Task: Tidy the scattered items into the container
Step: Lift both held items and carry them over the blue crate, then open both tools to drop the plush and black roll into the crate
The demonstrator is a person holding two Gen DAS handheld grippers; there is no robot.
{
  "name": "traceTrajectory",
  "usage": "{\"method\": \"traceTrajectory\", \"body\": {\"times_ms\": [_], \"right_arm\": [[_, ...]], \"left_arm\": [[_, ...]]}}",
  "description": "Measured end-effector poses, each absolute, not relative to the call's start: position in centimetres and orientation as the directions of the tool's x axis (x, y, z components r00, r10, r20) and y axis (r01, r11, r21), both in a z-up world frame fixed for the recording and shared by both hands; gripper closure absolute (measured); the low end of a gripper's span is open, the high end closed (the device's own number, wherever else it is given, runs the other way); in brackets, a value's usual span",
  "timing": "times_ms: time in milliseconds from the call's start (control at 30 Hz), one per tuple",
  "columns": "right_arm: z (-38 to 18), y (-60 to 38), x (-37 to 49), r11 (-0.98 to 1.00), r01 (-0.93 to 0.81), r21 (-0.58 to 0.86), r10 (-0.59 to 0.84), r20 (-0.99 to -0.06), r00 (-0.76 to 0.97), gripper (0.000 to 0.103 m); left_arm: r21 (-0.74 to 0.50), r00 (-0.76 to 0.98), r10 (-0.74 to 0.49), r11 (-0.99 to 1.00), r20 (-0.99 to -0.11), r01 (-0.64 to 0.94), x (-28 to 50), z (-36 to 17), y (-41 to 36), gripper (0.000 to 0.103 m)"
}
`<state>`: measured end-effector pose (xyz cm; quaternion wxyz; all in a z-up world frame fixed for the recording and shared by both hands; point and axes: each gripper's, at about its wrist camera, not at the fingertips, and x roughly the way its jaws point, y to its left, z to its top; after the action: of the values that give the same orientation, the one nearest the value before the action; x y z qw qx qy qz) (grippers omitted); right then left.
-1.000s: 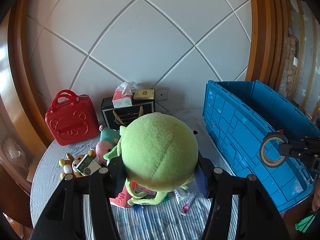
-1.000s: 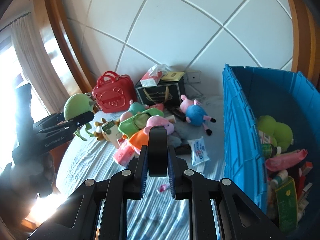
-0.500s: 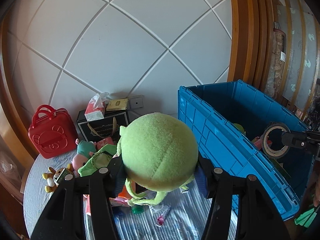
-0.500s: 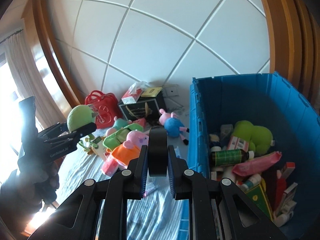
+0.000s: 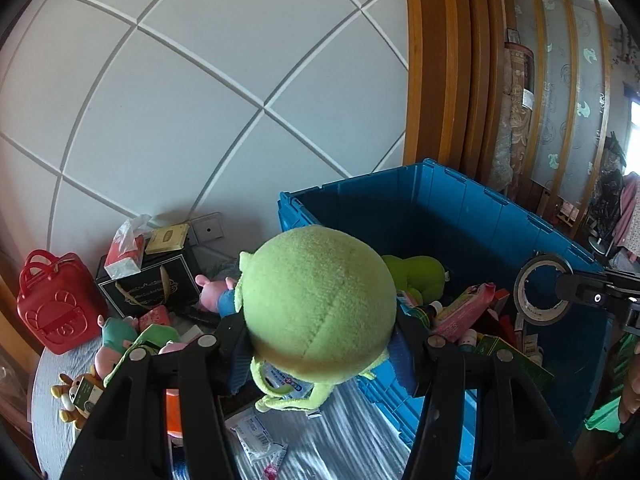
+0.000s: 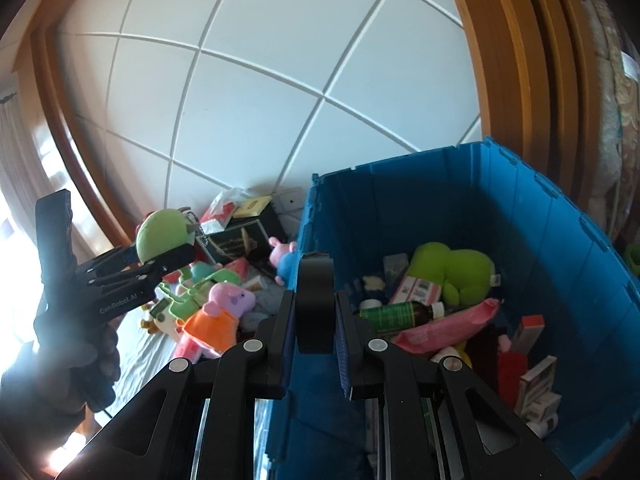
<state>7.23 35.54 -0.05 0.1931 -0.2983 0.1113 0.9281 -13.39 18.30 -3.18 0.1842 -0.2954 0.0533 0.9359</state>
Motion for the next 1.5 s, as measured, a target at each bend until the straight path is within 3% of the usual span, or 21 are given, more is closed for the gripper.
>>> {"method": "traceTrajectory", "body": {"times_ms": [667,1167,1233,1267,1300,1333,1500], "right_arm": [[0.2,42.4,14.1,-0.760,-0.640,0.112,0.460,-0.603,-0.652,0.086],[0.1,43.7,15.0,-0.726,-0.680,0.107,0.495,-0.605,-0.624,0.085],[0.2,43.7,14.8,-0.723,-0.684,0.098,0.506,-0.599,-0.621,0.084],[0.2,43.8,14.7,-0.720,-0.687,0.093,0.513,-0.596,-0.618,0.072],[0.2,43.8,14.6,-0.719,-0.688,0.094,0.514,-0.595,-0.618,0.027],[0.3,43.8,14.7,-0.721,-0.686,0.103,0.514,-0.584,-0.628,0.002],[0.6,43.0,15.2,-0.728,-0.677,0.107,0.516,-0.566,-0.644,0.000]], "left_arm": [[-0.004,-0.659,0.476,-0.812,-0.583,-0.583,-17.1,-2.8,31.0,0.047],[-0.016,-0.628,0.535,-0.768,-0.565,-0.640,-17.8,-1.4,34.3,0.047],[-0.051,-0.633,0.542,-0.780,-0.553,-0.623,-18.1,-0.9,33.9,0.040],[-0.060,-0.637,0.536,-0.789,-0.554,-0.612,-18.3,-0.7,33.7,0.036],[-0.058,-0.651,0.518,-0.804,-0.555,-0.592,-18.4,-0.6,33.5,0.022],[-0.062,-0.657,0.510,-0.813,-0.555,-0.579,-18.5,-0.5,33.2,0.013],[-0.073,-0.673,0.485,-0.837,-0.558,-0.542,-18.3,-1.0,30.8,0.012]]}}
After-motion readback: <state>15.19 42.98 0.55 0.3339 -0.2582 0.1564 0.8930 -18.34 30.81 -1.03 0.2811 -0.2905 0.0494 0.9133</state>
